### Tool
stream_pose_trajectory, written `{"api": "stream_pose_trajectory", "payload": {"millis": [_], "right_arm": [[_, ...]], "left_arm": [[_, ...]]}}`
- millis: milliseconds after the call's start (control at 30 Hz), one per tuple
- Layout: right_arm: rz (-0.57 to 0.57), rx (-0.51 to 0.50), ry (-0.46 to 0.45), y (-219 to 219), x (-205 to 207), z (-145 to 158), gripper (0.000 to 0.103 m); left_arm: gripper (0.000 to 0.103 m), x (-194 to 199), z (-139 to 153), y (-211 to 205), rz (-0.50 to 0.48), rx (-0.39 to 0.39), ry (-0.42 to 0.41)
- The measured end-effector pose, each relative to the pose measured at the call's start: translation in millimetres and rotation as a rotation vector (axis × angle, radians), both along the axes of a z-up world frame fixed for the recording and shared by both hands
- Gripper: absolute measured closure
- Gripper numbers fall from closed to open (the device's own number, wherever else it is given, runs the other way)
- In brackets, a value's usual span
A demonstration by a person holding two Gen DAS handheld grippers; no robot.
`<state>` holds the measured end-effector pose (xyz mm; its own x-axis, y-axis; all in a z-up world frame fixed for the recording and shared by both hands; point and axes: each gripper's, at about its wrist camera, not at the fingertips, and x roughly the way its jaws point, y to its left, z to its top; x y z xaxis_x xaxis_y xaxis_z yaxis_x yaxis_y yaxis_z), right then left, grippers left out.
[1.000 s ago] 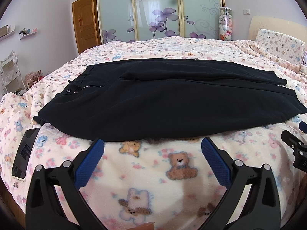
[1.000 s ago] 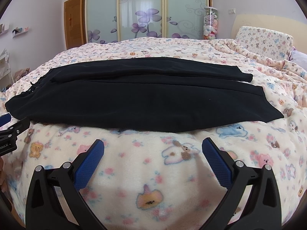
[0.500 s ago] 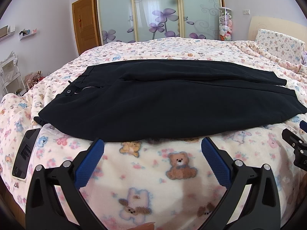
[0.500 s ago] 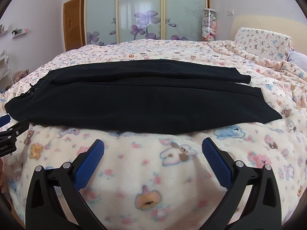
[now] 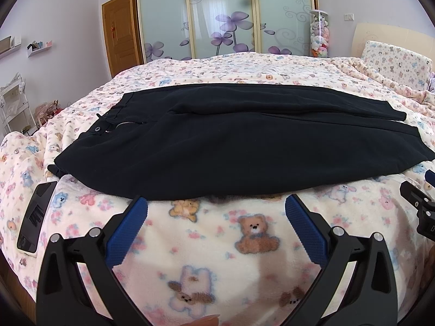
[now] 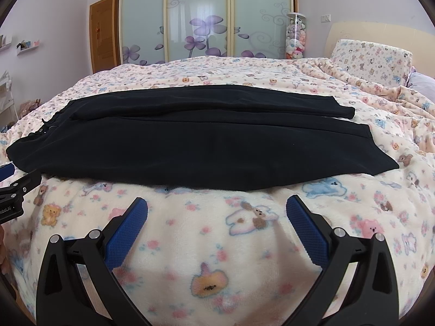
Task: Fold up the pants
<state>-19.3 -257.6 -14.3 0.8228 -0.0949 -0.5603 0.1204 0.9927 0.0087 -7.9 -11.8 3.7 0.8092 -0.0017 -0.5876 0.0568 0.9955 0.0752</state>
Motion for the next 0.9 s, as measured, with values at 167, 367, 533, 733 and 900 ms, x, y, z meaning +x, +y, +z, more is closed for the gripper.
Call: {"api": "stream_pose_trajectory", "payload": {"millis": [167, 367, 533, 733, 900], "right_arm": [[0.001, 0.001, 0.0, -1.5, -0.4, 0.9, 0.001], [0.001, 0.001, -0.001, -1.4, -0.5, 0.4, 0.001], [0.0, 0.002, -0.001, -1.4, -0.6, 0.2, 0.001], [0.0, 0.002, 0.0, -1.7, -0.6, 0.1, 0.001], [0.015, 0.04, 0.009, -8.1, 1.1, 6.0, 0.001]], "left_arm": [[0.002, -1.1, 0.2, -1.7, -0.001, 0.001, -0.002], [0.002, -1.2, 0.3, -2.0, -0.001, 0.001, 0.0], [0.002, -0.8, 0.0, -1.3, -0.001, 0.001, -0.001], [0.002, -0.8, 0.1, -1.3, -0.001, 0.001, -0.001], [0.002, 0.7, 3.0, -1.6, -0.002, -0.007, -0.011]]}}
